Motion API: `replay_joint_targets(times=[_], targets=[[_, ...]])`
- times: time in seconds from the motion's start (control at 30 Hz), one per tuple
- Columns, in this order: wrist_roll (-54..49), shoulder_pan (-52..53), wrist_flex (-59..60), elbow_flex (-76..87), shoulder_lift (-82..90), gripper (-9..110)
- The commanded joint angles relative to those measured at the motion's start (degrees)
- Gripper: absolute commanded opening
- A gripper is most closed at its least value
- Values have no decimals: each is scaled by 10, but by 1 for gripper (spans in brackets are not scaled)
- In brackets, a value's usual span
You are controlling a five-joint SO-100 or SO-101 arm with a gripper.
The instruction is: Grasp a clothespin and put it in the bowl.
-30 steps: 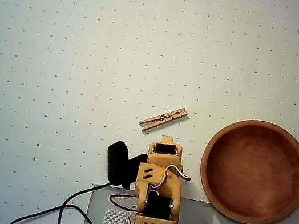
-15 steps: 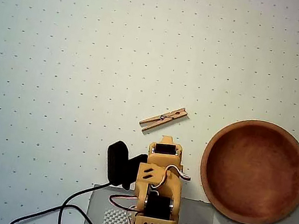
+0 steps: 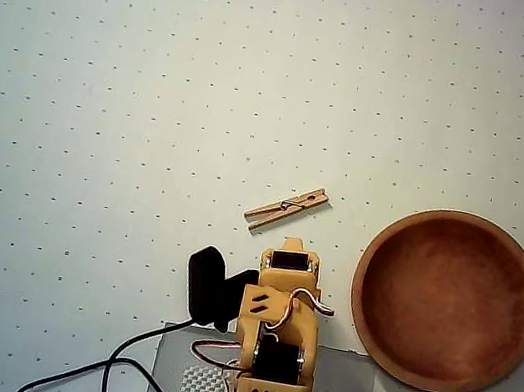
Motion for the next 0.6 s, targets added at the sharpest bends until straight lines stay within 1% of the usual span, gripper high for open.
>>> replay_joint_targets(times=[0.0,0.17,0.23,0.3,0.57], targets=[[1,0,-2,-10,4,-1],[-4,6,4,-31,6,-1],[-4,11,12,-73,3,-1],[-12,5,48,-156,2,-1],[-137,-18,157,-345,0,-1]])
